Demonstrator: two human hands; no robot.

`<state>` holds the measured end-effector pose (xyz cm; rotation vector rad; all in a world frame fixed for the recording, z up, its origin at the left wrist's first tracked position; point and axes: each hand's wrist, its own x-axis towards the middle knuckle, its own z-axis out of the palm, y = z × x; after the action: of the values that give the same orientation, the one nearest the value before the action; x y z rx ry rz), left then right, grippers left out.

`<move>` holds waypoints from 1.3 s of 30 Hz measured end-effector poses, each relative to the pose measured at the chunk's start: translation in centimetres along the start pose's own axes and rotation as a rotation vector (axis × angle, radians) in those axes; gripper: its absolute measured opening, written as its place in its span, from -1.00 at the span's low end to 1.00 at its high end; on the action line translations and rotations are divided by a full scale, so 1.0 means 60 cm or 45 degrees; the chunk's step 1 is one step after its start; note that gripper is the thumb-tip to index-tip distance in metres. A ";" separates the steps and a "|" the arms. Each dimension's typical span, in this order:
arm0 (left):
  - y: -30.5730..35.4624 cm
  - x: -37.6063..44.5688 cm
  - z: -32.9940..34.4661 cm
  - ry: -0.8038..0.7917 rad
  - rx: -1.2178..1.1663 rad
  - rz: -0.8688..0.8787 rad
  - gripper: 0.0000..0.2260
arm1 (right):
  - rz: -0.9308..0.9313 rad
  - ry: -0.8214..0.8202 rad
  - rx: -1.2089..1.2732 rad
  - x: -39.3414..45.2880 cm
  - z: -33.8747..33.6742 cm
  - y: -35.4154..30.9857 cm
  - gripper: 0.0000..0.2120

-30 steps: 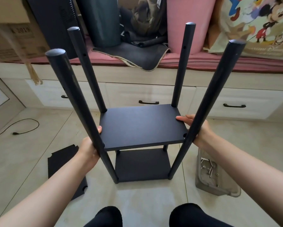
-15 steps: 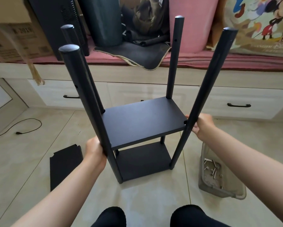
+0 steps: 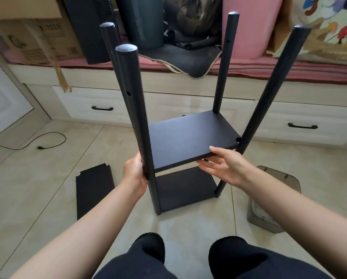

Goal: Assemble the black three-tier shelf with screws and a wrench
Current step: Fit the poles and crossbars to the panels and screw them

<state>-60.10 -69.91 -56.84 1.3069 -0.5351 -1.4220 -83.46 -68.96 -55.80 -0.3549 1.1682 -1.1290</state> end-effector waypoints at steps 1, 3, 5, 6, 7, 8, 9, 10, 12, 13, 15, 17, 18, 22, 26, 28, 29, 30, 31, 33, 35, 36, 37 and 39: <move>0.000 0.000 -0.001 -0.006 -0.013 -0.011 -0.77 | -0.011 -0.010 -0.007 0.002 0.007 0.002 -0.84; 0.001 -0.002 -0.002 -0.026 -0.045 -0.022 -0.71 | -0.028 -0.025 -0.029 0.006 0.014 0.006 -0.83; 0.001 -0.002 -0.004 -0.061 -0.045 -0.023 -0.66 | -0.055 -0.043 -0.044 0.009 0.017 0.008 -0.78; 0.001 -0.003 -0.005 -0.079 -0.029 -0.026 -0.65 | -0.071 -0.047 -0.049 0.011 0.017 0.008 -0.76; 0.000 -0.005 -0.007 -0.095 -0.003 -0.028 -0.67 | -0.084 -0.046 -0.053 0.012 0.017 0.008 -0.75; -0.001 -0.007 -0.009 -0.113 0.029 -0.028 -0.70 | -0.094 -0.043 -0.057 0.013 0.018 0.008 -0.74; -0.003 -0.007 -0.012 -0.138 0.062 -0.029 -0.72 | -0.103 -0.037 -0.064 0.014 0.019 0.007 -0.73; -0.004 -0.009 -0.016 -0.174 0.090 -0.034 -0.72 | -0.111 -0.032 -0.072 0.014 0.020 0.007 -0.72; -0.006 -0.012 -0.024 -0.270 0.141 -0.066 -0.72 | -0.120 -0.016 -0.089 0.015 0.021 0.004 -0.72; -0.008 -0.014 -0.027 -0.314 0.156 -0.091 -0.71 | -0.121 -0.001 -0.103 0.017 0.021 0.001 -0.73; -0.011 -0.018 -0.032 -0.382 0.144 -0.144 -0.72 | -0.121 0.039 -0.136 0.022 0.022 -0.008 -0.75; -0.015 -0.026 -0.032 -0.445 0.106 -0.202 -0.75 | -0.129 0.074 -0.165 0.029 0.024 -0.018 -0.76; -0.018 -0.030 -0.031 -0.476 0.097 -0.230 -0.75 | -0.141 0.090 -0.183 0.034 0.026 -0.023 -0.76; -0.034 -0.049 -0.018 -0.574 0.149 -0.304 -0.60 | -0.197 0.111 -0.234 0.050 0.030 -0.033 -0.72; -0.053 -0.054 -0.007 -0.619 0.057 -0.337 -0.57 | -0.166 0.032 -0.184 0.051 0.021 -0.024 -0.79; -0.056 -0.051 -0.007 -0.619 0.041 -0.338 -0.59 | -0.075 -0.080 -0.176 0.039 0.017 -0.007 -0.87; -0.056 -0.048 -0.008 -0.622 0.046 -0.332 -0.60 | -0.045 -0.115 -0.192 0.032 0.014 0.004 -0.84; -0.056 -0.047 -0.009 -0.628 0.052 -0.326 -0.60 | -0.021 -0.136 -0.215 0.024 0.013 0.014 -0.79; -0.055 -0.046 -0.009 -0.636 0.057 -0.323 -0.60 | -0.005 -0.148 -0.220 0.018 0.012 0.020 -0.74; -0.054 -0.046 -0.009 -0.645 0.071 -0.331 -0.61 | 0.013 -0.172 -0.198 0.009 0.008 0.026 -0.71; -0.047 -0.045 -0.013 -0.660 0.096 -0.349 -0.63 | 0.023 -0.184 -0.190 0.004 0.009 0.025 -0.69; -0.039 -0.044 -0.017 -0.658 0.138 -0.351 -0.61 | 0.028 -0.176 -0.191 0.003 0.010 0.024 -0.68; -0.028 -0.044 -0.023 -0.635 0.222 -0.337 -0.57 | 0.034 -0.165 -0.191 0.002 0.011 0.023 -0.67; -0.008 -0.043 -0.040 -0.486 0.479 -0.247 -0.40 | 0.050 -0.158 -0.191 -0.001 0.014 0.023 -0.66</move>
<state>-58.61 -66.67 -56.91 1.4125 -0.9895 -1.8101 -82.01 -68.57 -56.42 -0.5082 1.1479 -0.9737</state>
